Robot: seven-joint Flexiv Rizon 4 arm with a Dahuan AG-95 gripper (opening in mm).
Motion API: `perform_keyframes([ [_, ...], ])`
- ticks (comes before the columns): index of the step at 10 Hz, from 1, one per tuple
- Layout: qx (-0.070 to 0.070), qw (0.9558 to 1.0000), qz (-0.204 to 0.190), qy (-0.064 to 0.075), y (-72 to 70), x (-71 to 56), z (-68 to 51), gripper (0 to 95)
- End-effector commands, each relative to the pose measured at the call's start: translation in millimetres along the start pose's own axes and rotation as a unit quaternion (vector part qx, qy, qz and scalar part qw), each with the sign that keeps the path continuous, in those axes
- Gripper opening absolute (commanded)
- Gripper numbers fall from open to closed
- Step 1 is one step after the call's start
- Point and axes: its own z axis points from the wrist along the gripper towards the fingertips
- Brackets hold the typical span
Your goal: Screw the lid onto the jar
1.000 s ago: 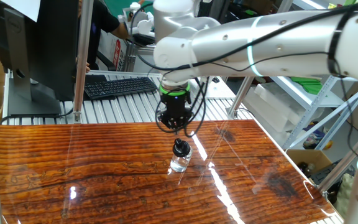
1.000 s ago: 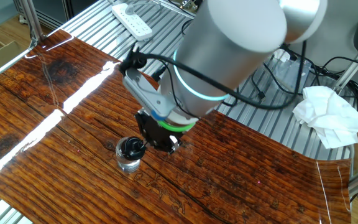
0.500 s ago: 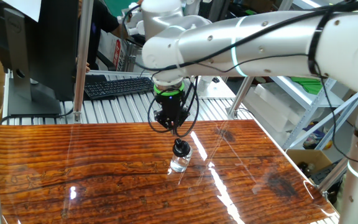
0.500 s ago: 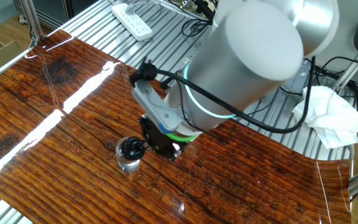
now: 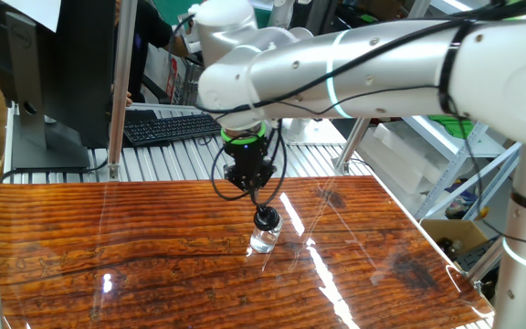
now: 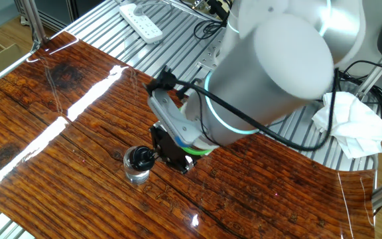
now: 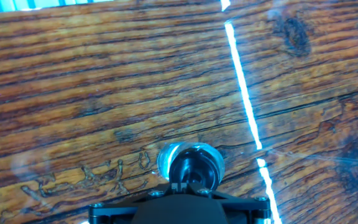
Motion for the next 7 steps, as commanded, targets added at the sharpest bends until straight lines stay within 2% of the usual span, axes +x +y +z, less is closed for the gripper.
perform_keyframes([
  [1, 0.008, 1.0000, 0.004, -0.003, 0.7, 0.7, 1.4, 0.0],
  [3, 0.017, 0.9998, 0.009, -0.005, 1.2, 0.1, 2.3, 0.0],
  [4, 0.031, 0.9994, 0.012, -0.009, 1.6, 0.2, 2.6, 0.0],
  [7, 0.038, 0.9990, 0.020, -0.011, 2.0, 0.2, 3.2, 0.0],
])
